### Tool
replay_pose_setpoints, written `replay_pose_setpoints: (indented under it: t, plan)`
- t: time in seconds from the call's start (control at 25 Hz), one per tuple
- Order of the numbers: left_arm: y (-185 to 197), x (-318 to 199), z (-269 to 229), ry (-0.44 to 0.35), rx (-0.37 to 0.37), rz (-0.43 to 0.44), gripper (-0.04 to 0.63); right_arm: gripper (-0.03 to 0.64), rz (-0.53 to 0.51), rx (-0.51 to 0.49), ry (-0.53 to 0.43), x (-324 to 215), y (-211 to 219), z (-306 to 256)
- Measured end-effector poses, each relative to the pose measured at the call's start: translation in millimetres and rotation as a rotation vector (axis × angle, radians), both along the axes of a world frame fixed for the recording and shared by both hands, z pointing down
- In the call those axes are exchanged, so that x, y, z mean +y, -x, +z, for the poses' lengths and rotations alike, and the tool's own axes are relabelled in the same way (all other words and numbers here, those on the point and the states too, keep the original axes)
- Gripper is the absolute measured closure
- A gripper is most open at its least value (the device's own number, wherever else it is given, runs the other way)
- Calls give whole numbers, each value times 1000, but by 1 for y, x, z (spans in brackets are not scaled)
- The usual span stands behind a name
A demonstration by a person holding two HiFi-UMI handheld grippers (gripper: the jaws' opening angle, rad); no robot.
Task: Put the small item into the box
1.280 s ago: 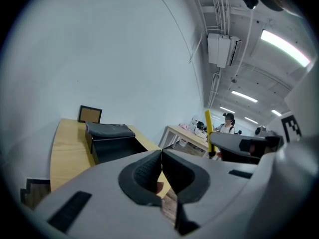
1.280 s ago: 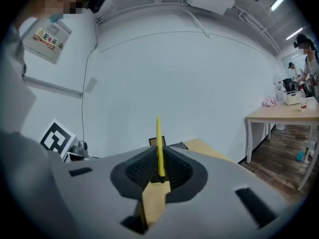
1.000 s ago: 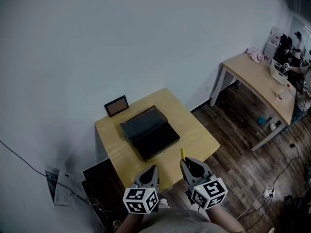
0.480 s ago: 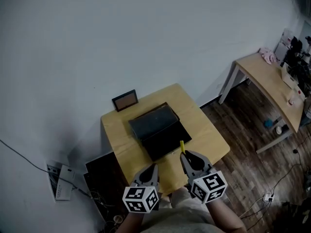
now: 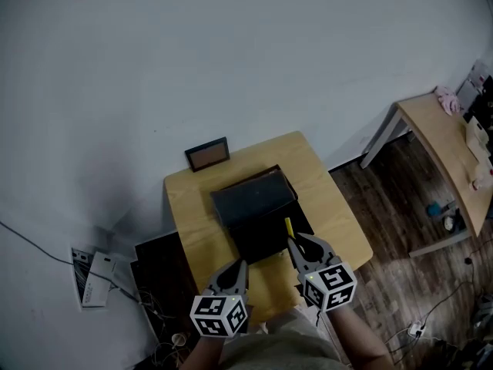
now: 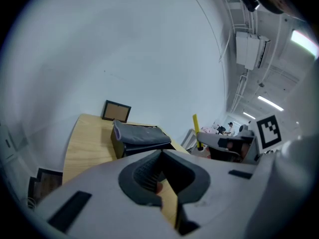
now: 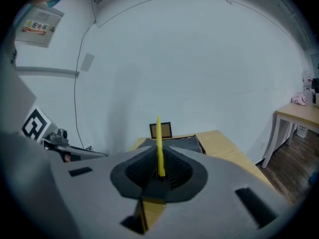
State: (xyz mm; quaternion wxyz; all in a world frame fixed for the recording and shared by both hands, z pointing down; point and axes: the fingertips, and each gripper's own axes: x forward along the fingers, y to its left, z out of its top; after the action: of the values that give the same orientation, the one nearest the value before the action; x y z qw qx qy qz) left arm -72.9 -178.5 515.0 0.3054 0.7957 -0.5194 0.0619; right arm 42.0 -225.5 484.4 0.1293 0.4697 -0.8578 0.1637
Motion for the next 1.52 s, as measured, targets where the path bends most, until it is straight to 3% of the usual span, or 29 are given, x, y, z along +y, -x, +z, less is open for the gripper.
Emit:
replay_pose_setpoints:
  t: [0.28,0.84,1.2,1.52]
  plan:
    - [4,-26,16,39,-15,-45,592,583,-50,73,77,-34,-3,42]
    - [4,-52,34,84,-17,-74,592,583,-200,336,272,-56,2,130]
    - [6,-59,38,89,-14,-81,592,583,-326,518,404,-52,7,161]
    - [3,-59,37,85,-9,-86,592,583,-358,584,451,-49,7,168]
